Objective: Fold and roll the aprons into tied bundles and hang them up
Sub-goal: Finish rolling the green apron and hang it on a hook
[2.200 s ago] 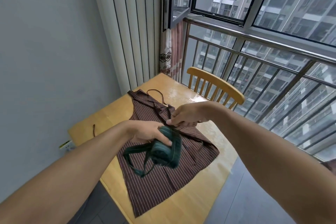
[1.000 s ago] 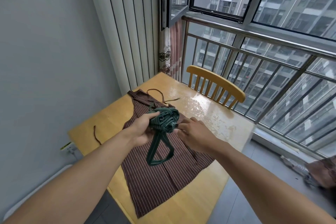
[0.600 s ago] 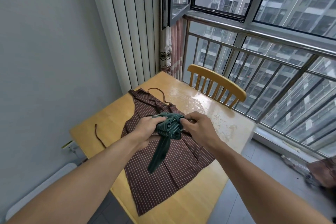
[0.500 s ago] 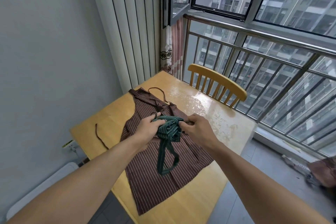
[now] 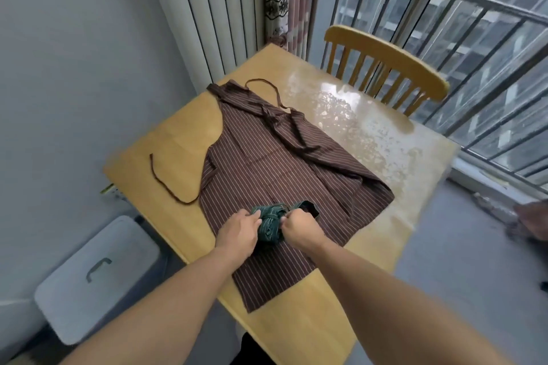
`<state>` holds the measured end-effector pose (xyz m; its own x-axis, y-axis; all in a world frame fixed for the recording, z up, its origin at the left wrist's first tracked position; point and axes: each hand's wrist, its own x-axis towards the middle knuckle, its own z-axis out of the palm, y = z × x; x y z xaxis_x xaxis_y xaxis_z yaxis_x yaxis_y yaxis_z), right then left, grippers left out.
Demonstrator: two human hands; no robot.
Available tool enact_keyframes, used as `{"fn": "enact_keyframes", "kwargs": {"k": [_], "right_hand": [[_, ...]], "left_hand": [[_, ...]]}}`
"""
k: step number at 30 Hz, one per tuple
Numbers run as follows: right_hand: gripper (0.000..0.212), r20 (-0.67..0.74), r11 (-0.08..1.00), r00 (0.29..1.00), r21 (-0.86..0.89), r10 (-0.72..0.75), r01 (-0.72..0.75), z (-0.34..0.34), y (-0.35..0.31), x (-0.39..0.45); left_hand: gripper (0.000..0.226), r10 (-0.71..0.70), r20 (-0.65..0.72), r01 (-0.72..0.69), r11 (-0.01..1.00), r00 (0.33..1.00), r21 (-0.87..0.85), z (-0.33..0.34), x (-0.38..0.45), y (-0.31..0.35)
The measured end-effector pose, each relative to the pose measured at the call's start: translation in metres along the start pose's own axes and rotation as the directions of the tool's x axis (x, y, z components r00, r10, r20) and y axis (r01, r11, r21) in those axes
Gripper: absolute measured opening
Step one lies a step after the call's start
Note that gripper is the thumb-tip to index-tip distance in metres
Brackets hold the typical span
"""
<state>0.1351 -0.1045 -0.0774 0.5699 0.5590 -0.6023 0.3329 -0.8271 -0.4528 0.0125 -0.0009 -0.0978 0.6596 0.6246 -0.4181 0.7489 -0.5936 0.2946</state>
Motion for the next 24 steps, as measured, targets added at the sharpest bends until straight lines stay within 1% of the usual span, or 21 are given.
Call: {"fn": "enact_keyframes", "kwargs": {"k": [1,2,4,6,8,9,11,13,15,17,19,21,24], "right_hand": [[0.034,-0.054,0.999,0.998,-0.036,0.033,-0.035,0.006,0.001,0.002],[0.033,-0.106,0.996,0.993,-0.056,0.057,-0.063,0.011,0.004,0.002],[0.030,-0.192,0.992,0.978,-0.082,0.074,-0.092,0.012,0.010,-0.003],[0.028,-0.251,0.991,0.966,-0.093,0.065,-0.091,0.009,0.018,-0.011],[0.023,-0.309,0.994,0.951,-0.088,0.027,-0.057,0.005,0.024,-0.015],[0.020,-0.328,0.994,0.944,-0.107,-0.016,-0.020,0.004,0.026,-0.015],[0.019,-0.289,0.985,0.951,-0.157,-0.109,0.066,0.003,0.029,-0.014],[0.020,-0.216,0.979,0.965,-0.172,-0.150,0.114,0.003,0.034,-0.013],[0.018,-0.214,0.984,0.964,-0.112,-0.158,0.136,0.003,0.040,-0.012],[0.010,-0.232,0.988,0.960,-0.039,-0.155,0.150,0.002,0.047,-0.011],[0.006,-0.231,0.985,0.958,-0.029,-0.171,0.169,-0.001,0.051,-0.009],[0.009,-0.190,0.980,0.962,0.005,-0.196,0.201,-0.007,0.053,-0.008],[0.011,-0.116,0.972,0.967,0.028,-0.227,0.232,-0.014,0.062,-0.009]], "left_hand": [[0.042,0.046,-0.045,-0.043,0.997,0.998,0.064,0.004,0.002,-0.001],[0.037,0.091,-0.084,-0.086,0.994,0.992,0.062,0.010,0.003,-0.002],[0.025,0.135,-0.133,-0.143,0.989,0.982,-0.050,0.011,0.007,-0.002],[0.020,0.216,-0.129,-0.231,0.966,0.968,-0.114,0.009,0.013,-0.002],[0.019,0.308,-0.121,-0.325,0.934,0.944,-0.152,0.006,0.019,-0.002],[0.017,0.328,-0.120,-0.347,0.916,0.937,-0.203,0.005,0.023,-0.001],[0.016,0.314,-0.100,-0.329,0.890,0.944,-0.315,0.005,0.027,0.002],[0.018,0.291,-0.095,-0.306,0.880,0.952,-0.365,0.010,0.033,0.004],[0.018,0.327,-0.121,-0.349,0.877,0.937,-0.330,0.015,0.038,0.005],[0.016,0.397,-0.155,-0.426,0.858,0.905,-0.288,0.018,0.038,0.009],[0.015,0.449,-0.167,-0.479,0.837,0.878,-0.266,0.020,0.039,0.015],[0.016,0.448,-0.128,-0.466,0.840,0.885,-0.279,0.021,0.040,0.018],[0.021,0.400,-0.078,-0.405,0.871,0.913,-0.279,0.023,0.037,0.021]]}}
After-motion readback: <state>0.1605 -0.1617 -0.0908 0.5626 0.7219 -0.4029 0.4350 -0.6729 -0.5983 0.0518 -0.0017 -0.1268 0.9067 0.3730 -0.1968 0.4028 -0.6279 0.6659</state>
